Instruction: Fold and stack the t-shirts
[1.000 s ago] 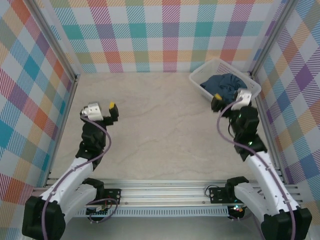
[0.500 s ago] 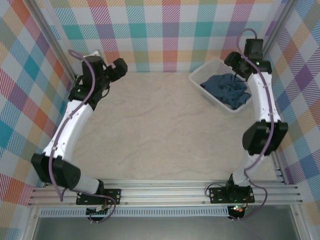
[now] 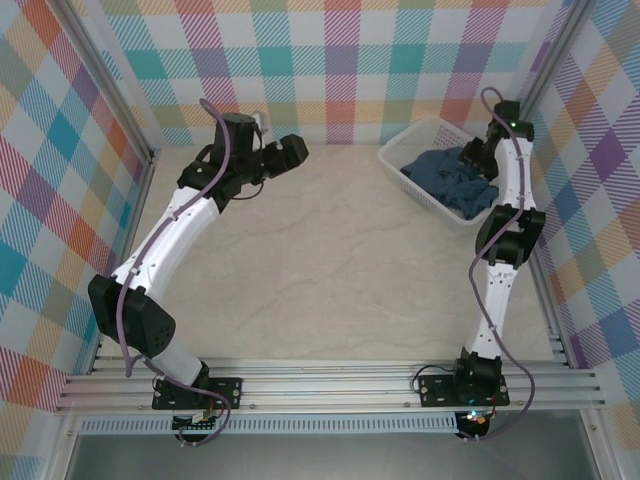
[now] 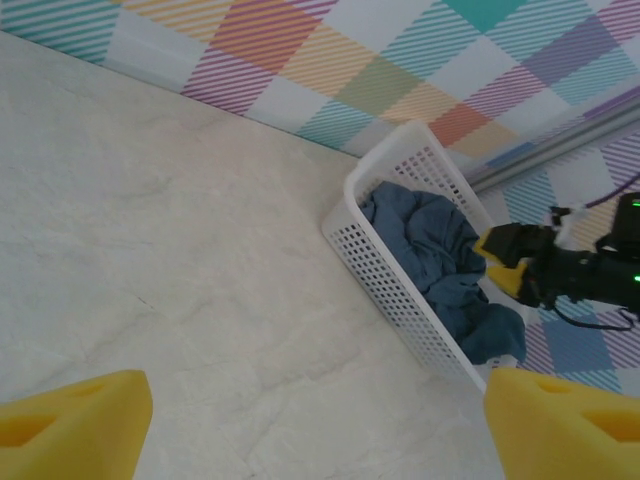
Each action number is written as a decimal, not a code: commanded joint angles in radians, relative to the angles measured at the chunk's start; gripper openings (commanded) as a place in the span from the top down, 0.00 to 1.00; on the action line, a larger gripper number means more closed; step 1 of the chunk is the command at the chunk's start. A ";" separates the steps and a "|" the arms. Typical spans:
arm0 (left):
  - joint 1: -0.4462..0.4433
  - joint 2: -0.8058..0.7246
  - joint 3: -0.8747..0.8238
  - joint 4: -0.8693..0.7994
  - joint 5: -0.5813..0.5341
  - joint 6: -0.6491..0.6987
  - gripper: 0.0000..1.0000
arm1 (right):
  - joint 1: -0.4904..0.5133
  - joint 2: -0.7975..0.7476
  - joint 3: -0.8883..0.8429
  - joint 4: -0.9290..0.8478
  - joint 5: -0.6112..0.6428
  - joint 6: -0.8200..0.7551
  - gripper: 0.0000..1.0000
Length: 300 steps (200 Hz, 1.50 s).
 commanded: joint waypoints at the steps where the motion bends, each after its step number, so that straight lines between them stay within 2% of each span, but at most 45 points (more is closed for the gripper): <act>1: -0.011 0.010 0.003 -0.026 0.011 -0.016 0.15 | 0.053 -0.020 -0.075 0.001 -0.020 0.028 0.40; 35: -0.012 0.007 -0.003 -0.029 0.008 -0.018 0.15 | 0.055 0.012 -0.124 -0.013 0.029 0.136 0.48; 69: -0.012 0.004 0.015 -0.051 0.007 -0.007 0.16 | 0.053 0.042 -0.120 0.003 0.033 0.172 0.56; 99: -0.012 -0.012 0.015 -0.070 0.004 0.001 0.17 | 0.053 0.059 -0.071 -0.016 0.035 0.179 0.74; 123: -0.012 -0.030 0.000 -0.078 -0.003 0.009 0.18 | 0.053 0.029 -0.076 0.002 0.039 0.172 1.00; 146: -0.012 -0.042 -0.007 -0.080 -0.006 0.012 0.18 | 0.057 -0.046 -0.100 0.045 0.061 0.163 1.00; 170: -0.012 -0.048 -0.014 -0.081 -0.011 0.009 0.18 | 0.058 -0.204 -0.180 0.173 0.061 0.149 1.00; 191: -0.012 -0.050 -0.025 -0.080 -0.027 0.001 0.19 | 0.063 -0.303 -0.184 0.250 0.040 0.132 1.00; 222: -0.012 -0.056 -0.043 -0.081 -0.051 -0.007 0.20 | 0.084 -0.454 -0.209 0.429 -0.083 0.118 1.00; 266: -0.012 -0.063 -0.044 -0.110 -0.107 -0.005 0.20 | 0.171 -0.644 -0.195 0.666 -0.235 0.120 1.00; 300: -0.012 -0.081 -0.040 -0.193 -0.255 -0.018 0.19 | 0.257 -0.705 -0.141 0.774 -0.364 0.189 1.00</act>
